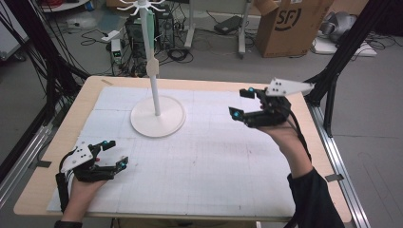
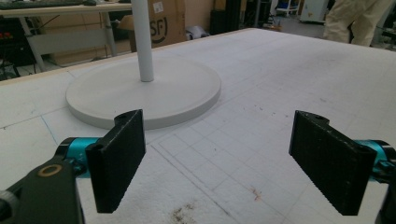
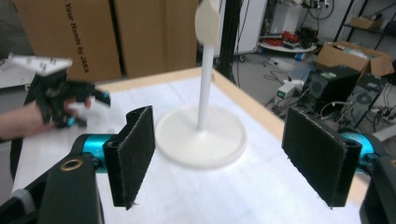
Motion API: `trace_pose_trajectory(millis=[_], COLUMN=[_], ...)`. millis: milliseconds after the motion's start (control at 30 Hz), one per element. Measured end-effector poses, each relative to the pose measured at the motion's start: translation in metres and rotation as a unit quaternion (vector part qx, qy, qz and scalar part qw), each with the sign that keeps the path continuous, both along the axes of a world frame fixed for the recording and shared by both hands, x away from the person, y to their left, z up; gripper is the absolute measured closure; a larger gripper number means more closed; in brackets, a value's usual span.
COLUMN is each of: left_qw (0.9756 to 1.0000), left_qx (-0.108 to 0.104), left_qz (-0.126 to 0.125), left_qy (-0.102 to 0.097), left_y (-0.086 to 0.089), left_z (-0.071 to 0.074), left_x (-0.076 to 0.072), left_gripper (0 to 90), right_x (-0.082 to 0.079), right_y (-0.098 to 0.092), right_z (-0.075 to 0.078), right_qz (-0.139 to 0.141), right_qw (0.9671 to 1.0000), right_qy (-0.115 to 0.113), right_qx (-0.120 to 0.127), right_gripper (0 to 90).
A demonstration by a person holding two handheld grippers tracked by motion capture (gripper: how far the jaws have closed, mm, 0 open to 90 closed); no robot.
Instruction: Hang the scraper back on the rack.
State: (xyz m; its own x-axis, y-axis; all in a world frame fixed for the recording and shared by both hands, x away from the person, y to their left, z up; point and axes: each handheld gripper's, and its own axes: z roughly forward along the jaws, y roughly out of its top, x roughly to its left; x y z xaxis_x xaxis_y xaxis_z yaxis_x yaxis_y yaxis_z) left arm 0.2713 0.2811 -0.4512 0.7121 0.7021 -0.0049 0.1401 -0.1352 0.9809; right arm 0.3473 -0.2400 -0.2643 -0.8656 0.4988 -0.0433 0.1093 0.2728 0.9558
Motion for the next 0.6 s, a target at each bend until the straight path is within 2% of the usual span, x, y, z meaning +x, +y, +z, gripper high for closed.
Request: trace_pose_trajectory(millis=[200, 367, 533, 600], left_qw=[1.0, 1.0, 1.0, 1.0], left_qx=[0.0, -0.002, -0.002, -0.003], left_qz=[0.001, -0.001, -0.001, -0.001], left_qy=[0.0, 0.0, -0.001, -0.002], left_y=[0.0, 0.001, 0.001, 0.001], left_z=[0.0, 0.0, 0.0, 0.0], left_x=[0.0, 0.0, 0.0, 0.0], left_gripper=[19.1, 19.0, 19.0, 19.0], right_x=[-0.024, -0.04, -0.053, -0.056], right_y=[-0.032, -0.057, -0.073, -0.077], right_z=[-0.054, -0.1, -0.134, -0.145], right_qz=[-0.024, -0.05, -0.071, -0.078], right_qw=[0.9997, 0.9984, 0.9962, 0.9956], right_qy=[0.004, 0.025, 0.048, 0.051], right_qx=[-0.002, 0.002, 0.018, 0.011], right_gripper=[21.1, 17.8, 17.3, 17.3])
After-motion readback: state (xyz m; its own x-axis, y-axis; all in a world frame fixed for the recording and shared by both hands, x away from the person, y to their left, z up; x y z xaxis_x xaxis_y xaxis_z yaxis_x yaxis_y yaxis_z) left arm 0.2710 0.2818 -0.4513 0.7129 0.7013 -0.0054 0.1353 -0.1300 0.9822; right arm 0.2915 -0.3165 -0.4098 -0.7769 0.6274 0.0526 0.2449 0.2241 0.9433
